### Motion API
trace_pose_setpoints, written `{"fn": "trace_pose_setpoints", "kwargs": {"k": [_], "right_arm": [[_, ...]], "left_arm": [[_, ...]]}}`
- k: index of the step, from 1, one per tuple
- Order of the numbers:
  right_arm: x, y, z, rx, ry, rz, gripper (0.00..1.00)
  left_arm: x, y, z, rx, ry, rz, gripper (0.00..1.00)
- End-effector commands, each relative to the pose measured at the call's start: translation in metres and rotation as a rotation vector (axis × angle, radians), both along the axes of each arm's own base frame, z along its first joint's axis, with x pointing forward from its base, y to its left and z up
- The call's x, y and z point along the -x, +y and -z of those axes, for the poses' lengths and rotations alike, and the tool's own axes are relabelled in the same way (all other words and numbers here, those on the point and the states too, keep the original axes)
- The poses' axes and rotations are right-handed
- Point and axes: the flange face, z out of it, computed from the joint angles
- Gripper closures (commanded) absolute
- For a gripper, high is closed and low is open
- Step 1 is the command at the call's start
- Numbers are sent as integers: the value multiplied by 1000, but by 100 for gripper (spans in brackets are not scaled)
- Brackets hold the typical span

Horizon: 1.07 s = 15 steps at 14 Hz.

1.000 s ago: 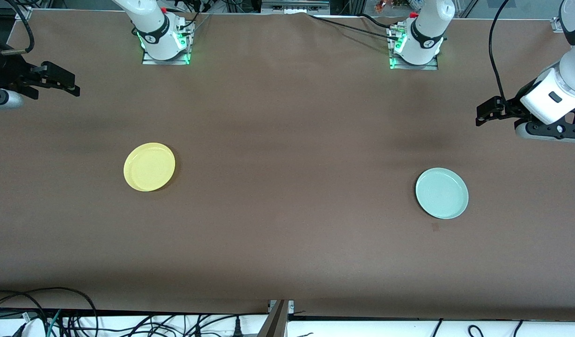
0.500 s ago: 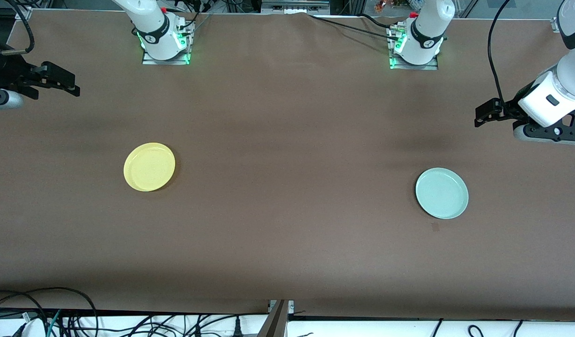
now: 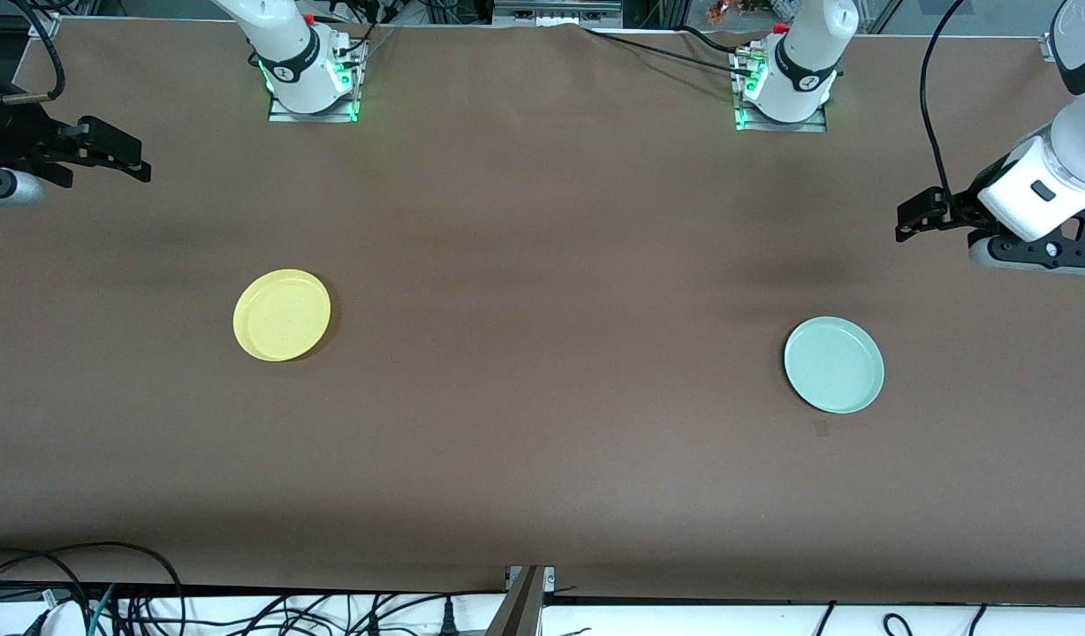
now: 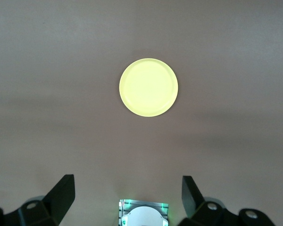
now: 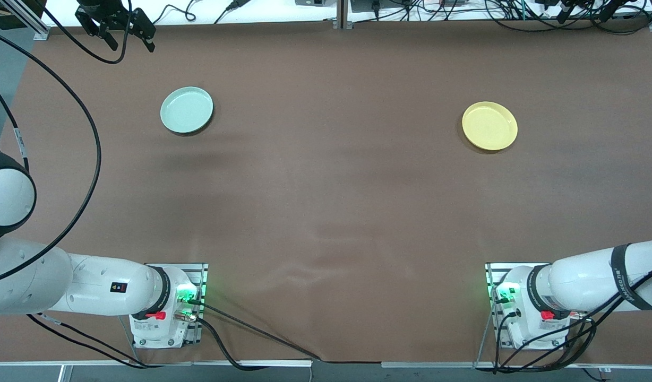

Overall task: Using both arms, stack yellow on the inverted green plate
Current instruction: 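Move the left gripper down to the rim of the green plate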

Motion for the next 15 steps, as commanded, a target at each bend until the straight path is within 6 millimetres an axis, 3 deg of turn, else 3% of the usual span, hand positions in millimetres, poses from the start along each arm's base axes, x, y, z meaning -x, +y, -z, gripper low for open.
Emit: {"fn": "trace_pose_setpoints", "kwargs": {"k": [1,5,8,14,15], "right_arm": [[1,1,-2,-11,2,-7,0],[1,1,-2,-11,2,-8,0],[1,1,-2,-11,2,-8,0],[1,2,-2,-11,1,-10,0],[1,1,-2,-11,1,-8,0]], "left_arm": [[-8,2,5,-26,-8,-9,0],[-4,18,-4,-13,-12,-31,0],[-3,12,-5,-7,-13,-34,0],[-4,13,6,-11,8,-55,0],[-8,12,16,-11,22,-54,0]]}}
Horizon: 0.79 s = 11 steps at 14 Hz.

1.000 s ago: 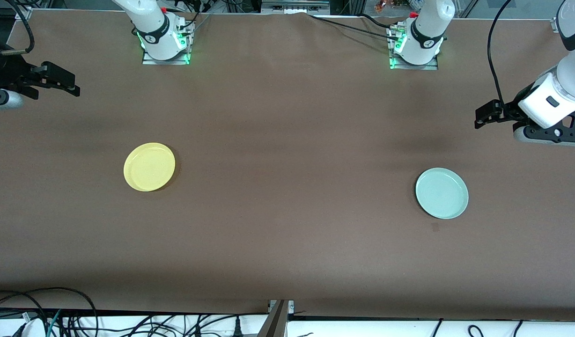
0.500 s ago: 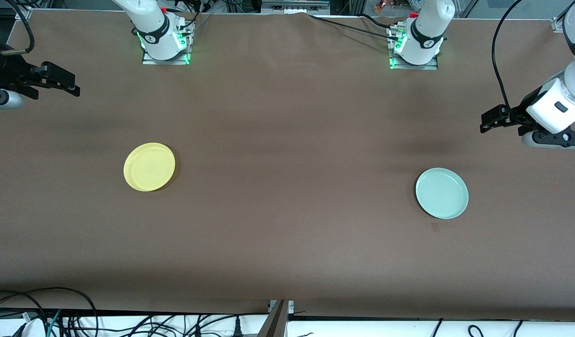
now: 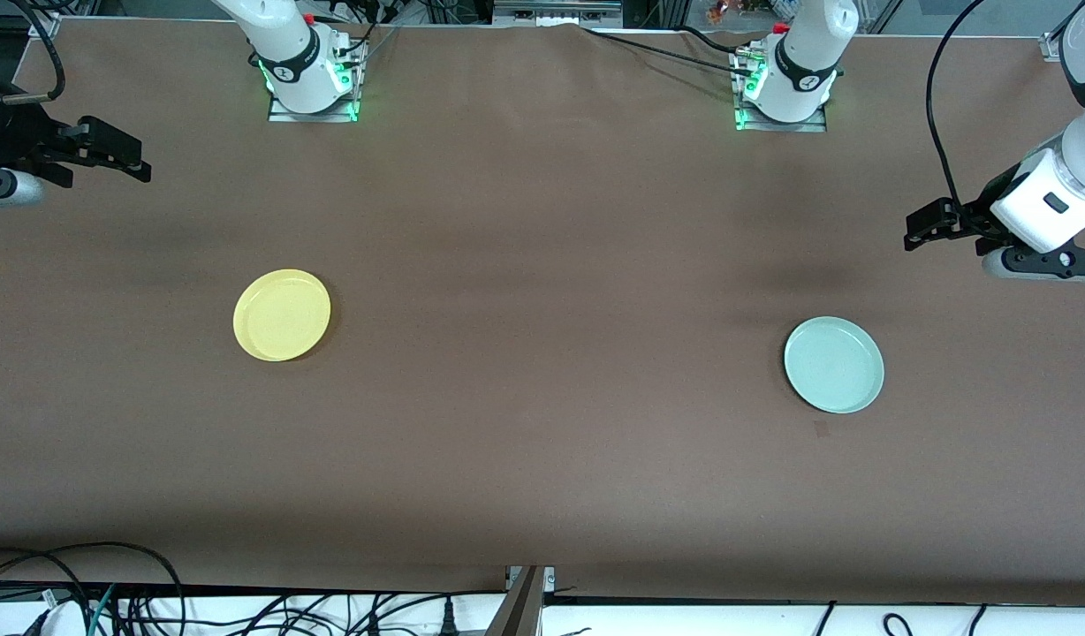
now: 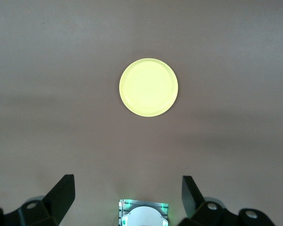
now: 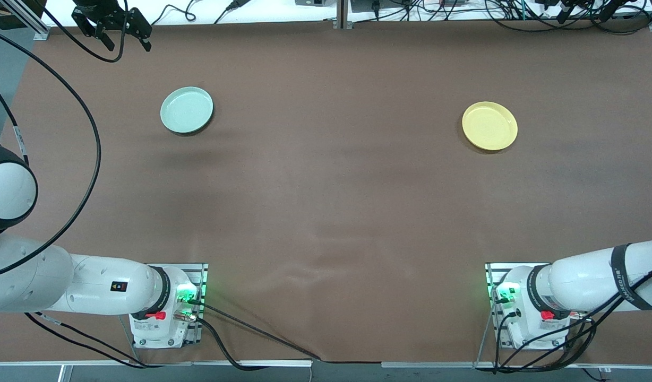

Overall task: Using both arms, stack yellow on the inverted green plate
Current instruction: 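Move the left gripper down to the rim of the green plate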

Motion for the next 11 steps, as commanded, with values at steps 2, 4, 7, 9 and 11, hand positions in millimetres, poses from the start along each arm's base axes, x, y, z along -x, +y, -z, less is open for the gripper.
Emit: {"fn": "trace_pose_setpoints", "kwargs": {"k": [2,4,7,9,11], "right_arm": [[1,1,-3,-11,0,-8,0],[1,1,-3,-11,0,-8,0],[1,1,-3,-11,0,-8,0],[0,2,-3,-11,-1,-9,0],[1,2,-3,-11,-1,-9,0]], "left_arm": [[-19,-1,43,-13,42,-15,0],[-37,8,94,-20,34,-32,0],[-53,19,169,-32,-2,-45,0],[-61,27,210,-41,-1,-44,0],[-66,53,250,-47,0,-75,0]]}}
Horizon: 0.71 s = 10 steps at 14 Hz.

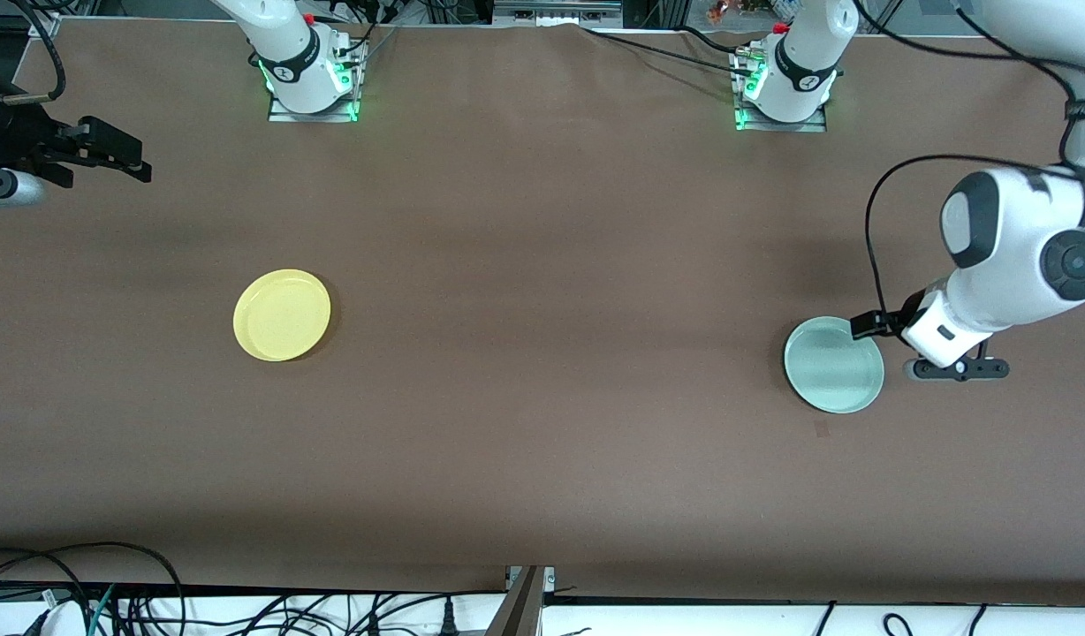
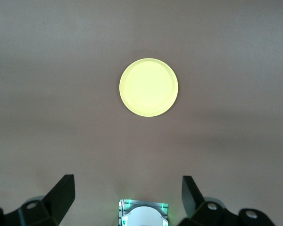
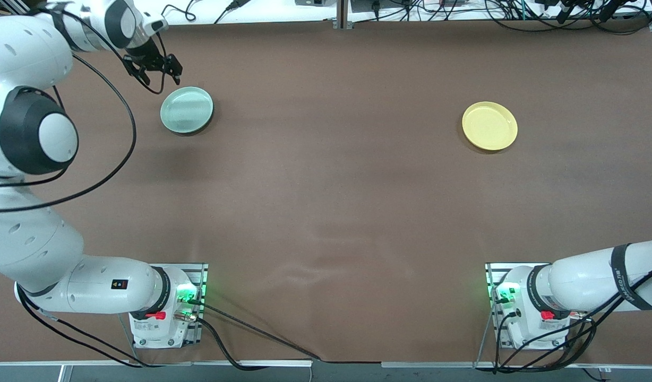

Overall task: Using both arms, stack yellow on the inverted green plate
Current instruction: 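Move the left gripper down to the rim of the green plate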

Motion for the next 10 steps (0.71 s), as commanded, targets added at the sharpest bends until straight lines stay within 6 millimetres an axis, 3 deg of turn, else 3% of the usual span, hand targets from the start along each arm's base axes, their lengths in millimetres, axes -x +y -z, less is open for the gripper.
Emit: {"fn": "trace_pose_setpoints", "kwargs": {"k": [1,3,6,10], "right_arm": [[1,1,-2,-11,2,-7,0],[1,1,-3,-11,0,-7,0],[1,1,-3,-11,0,-7,0],[1,1,-2,-11,2,-7,0]], "left_arm": [[-6,25,48,-21,5,-14,0],[-4,39,81,-22,42,-36,0],[-8,45,109,-28,2,-40,0],[-9,53,115,-30,-13,-38,0]]}}
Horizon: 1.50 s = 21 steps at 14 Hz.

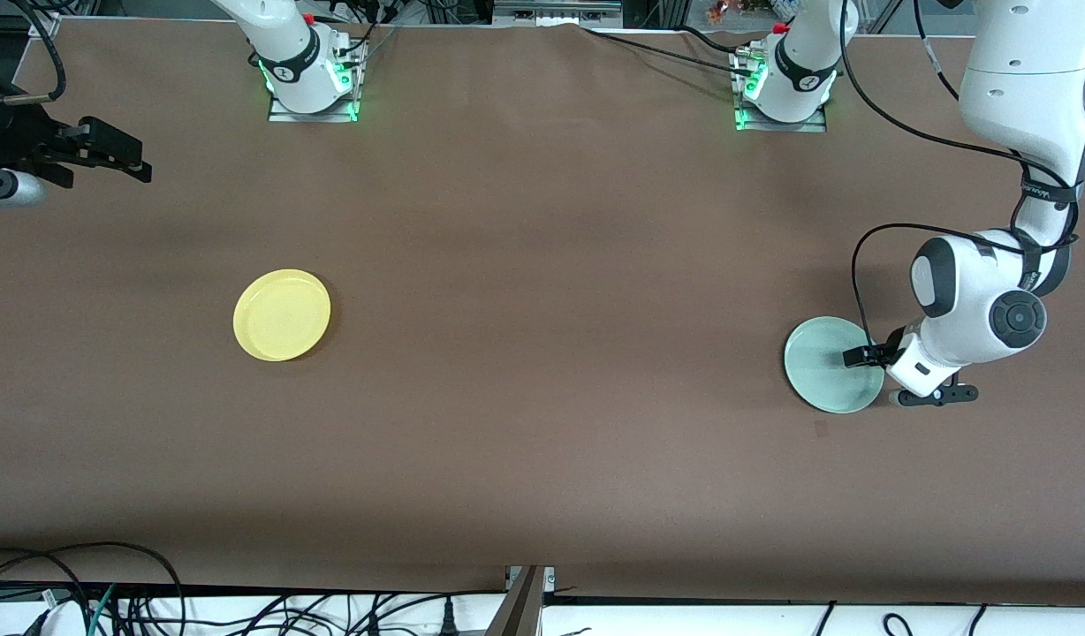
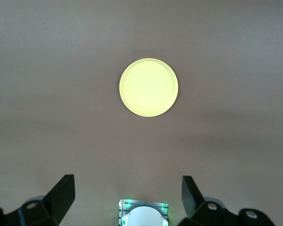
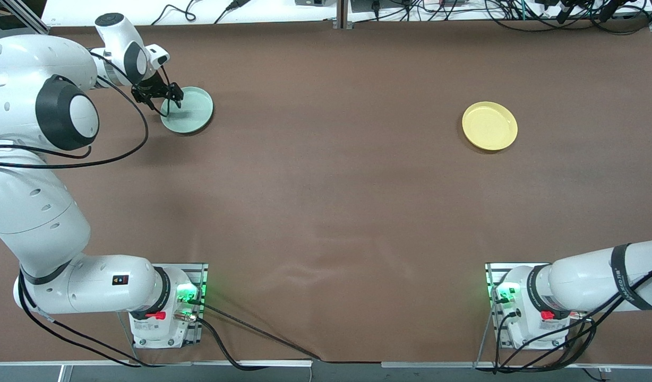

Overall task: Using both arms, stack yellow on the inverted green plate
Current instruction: 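Grasp the green plate rim with the left gripper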

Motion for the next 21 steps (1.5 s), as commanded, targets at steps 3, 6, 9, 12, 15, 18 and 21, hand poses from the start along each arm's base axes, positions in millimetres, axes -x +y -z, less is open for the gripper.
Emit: {"fn": "trace_pose_setpoints", "kwargs": {"k": [3,6,9,12,15,18,21], "right_arm": [[1,0,-4,-11,-3,-6,0],[1,1,-2,-11,0,-7,0],[0,0,-3,-11,-2,-6,0],[0,0,-2,-11,0,-6,0],[1,1,-2,-11,0,-7,0],[-2,2,2,-11,6,-10,0],[-7,0,9,-9,18,-7,0]], "left_arm": [[-4,20,4,-12,-21,51,0],[-3,20,8,-11,-14,51,9],[-1,20,17,-9,1,52,41],[-1,19,18,-7,5,76,74],[0,19,19,-4,12,87,100],[-1,11,18,-4,14,99,100],[-6,0,4,-4,7,108,100]]}}
